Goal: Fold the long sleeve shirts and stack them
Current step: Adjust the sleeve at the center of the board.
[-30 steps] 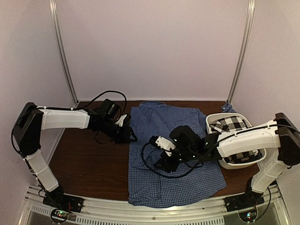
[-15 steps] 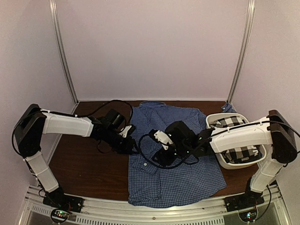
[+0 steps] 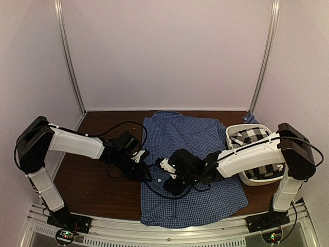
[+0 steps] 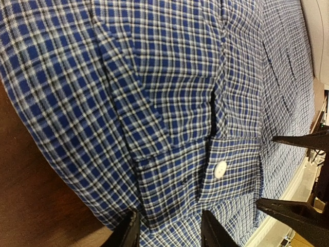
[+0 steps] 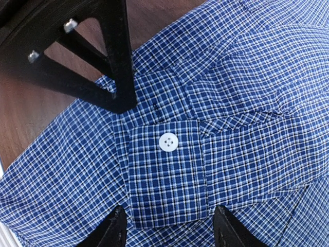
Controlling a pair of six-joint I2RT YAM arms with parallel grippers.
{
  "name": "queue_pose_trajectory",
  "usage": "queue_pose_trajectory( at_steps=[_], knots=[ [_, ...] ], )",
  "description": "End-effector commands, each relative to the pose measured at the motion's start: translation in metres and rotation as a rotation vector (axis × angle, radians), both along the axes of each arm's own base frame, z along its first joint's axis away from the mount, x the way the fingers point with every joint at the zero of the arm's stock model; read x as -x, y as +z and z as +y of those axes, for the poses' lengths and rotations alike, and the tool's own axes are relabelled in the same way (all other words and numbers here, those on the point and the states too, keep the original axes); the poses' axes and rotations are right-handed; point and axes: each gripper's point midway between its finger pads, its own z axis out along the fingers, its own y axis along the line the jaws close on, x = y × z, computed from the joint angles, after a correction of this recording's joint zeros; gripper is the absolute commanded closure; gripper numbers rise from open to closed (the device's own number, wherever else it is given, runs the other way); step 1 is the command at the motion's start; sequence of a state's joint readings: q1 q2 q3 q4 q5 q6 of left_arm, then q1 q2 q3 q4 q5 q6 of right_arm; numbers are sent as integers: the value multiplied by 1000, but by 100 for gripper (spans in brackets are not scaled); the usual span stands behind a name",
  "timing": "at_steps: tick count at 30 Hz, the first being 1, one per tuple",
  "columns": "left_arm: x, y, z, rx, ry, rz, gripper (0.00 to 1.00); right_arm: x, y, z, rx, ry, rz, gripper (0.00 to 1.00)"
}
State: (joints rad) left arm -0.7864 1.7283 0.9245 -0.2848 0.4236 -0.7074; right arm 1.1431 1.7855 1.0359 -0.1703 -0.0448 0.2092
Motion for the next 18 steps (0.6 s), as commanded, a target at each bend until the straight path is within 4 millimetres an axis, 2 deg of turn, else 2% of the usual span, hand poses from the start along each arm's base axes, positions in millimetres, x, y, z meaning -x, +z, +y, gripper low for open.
queue_pose_trajectory(
  at_steps=[1, 8, 12, 18],
  knots=[
    [1, -5, -6, 15, 1, 5, 61, -7, 2, 5, 33, -31, -63, 41],
    [5, -5, -8, 17, -5, 16, 70, -3, -6, 7, 81, -21, -90, 41],
    [7, -3, -11, 26, -14, 20, 80, 0, -12, 7, 113, -15, -107, 41],
    [9, -1, -14, 38, -23, 25, 91, -1, -17, 6, 152, -24, -131, 51]
  ],
)
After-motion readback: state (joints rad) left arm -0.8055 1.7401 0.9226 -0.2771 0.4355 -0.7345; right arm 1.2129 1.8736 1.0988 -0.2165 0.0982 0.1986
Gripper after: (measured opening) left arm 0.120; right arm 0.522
